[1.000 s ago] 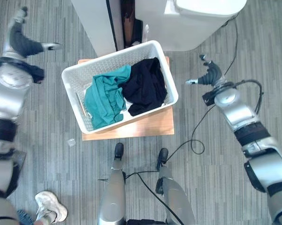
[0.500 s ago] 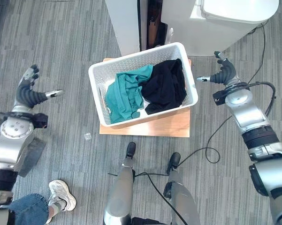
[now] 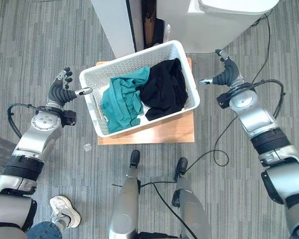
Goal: Grab the laundry basket,head to the washer,open it,put in the laundry and shut it.
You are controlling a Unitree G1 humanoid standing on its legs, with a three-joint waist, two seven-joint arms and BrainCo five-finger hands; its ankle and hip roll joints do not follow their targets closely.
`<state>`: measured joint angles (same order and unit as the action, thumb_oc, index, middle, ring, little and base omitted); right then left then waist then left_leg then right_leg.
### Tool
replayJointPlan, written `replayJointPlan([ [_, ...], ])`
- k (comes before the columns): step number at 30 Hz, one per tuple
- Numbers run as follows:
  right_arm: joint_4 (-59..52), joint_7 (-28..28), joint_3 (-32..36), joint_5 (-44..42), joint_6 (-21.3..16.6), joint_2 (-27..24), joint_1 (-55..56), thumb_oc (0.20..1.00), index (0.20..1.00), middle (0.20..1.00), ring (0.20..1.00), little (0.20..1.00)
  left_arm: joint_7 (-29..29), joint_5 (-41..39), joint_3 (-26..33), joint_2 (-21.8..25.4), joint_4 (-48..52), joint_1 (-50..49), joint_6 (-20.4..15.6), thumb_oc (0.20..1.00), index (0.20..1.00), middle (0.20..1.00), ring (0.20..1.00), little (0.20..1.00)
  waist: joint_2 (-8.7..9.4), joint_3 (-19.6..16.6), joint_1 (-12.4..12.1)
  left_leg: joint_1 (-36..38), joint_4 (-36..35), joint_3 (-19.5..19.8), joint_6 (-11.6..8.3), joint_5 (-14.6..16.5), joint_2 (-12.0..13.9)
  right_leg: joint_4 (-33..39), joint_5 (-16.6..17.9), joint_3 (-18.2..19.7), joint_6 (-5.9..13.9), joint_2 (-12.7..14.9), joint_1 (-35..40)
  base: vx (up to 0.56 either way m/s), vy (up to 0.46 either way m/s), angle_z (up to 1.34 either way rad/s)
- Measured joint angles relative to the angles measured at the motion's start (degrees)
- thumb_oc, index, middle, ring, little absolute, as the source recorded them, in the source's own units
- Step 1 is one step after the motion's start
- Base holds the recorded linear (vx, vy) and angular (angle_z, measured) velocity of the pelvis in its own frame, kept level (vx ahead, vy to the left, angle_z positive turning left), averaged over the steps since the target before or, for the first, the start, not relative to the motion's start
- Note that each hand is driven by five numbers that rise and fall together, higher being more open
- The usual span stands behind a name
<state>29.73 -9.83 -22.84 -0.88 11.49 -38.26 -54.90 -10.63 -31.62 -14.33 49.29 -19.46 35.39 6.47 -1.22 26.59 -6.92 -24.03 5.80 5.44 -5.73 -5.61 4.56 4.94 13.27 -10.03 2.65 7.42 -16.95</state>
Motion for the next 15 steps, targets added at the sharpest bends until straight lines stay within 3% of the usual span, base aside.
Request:
replayJointPlan([
  [12, -1.19, -0.05, 0.12, -0.04, -0.05, 0.53, 0.08, 1.000, 1.000, 1.000, 1.000, 1.000, -0.37, 0.75, 2.76, -0.08, -0.41, -5.56, 0.12, 1.000, 1.000, 1.000, 1.000, 1.000, 1.05, 0.36, 0.00, -1.15, -0.10, -0.11, 0.00, 0.00, 0.03, 0.00, 0.03, 0.23, -0.03, -0.04, -1.24, 0.00, 0.000, 0.00],
  [15, -2.33, -0.05, 0.11, -0.04, -0.31, 1.70, 0.08, 1.000, 1.000, 1.000, 1.000, 1.000, -0.37, 1.55, 2.76, -1.88, -4.14, -4.58, 0.27, 1.000, 1.000, 1.000, 1.000, 1.000, 1.42, 0.56, 0.10, -1.28, -0.14, -0.21, -0.01, 0.00, 0.01, 0.00, 0.15, 0.26, 0.11, 0.03, -1.45, 0.00, 0.000, 0.00],
])
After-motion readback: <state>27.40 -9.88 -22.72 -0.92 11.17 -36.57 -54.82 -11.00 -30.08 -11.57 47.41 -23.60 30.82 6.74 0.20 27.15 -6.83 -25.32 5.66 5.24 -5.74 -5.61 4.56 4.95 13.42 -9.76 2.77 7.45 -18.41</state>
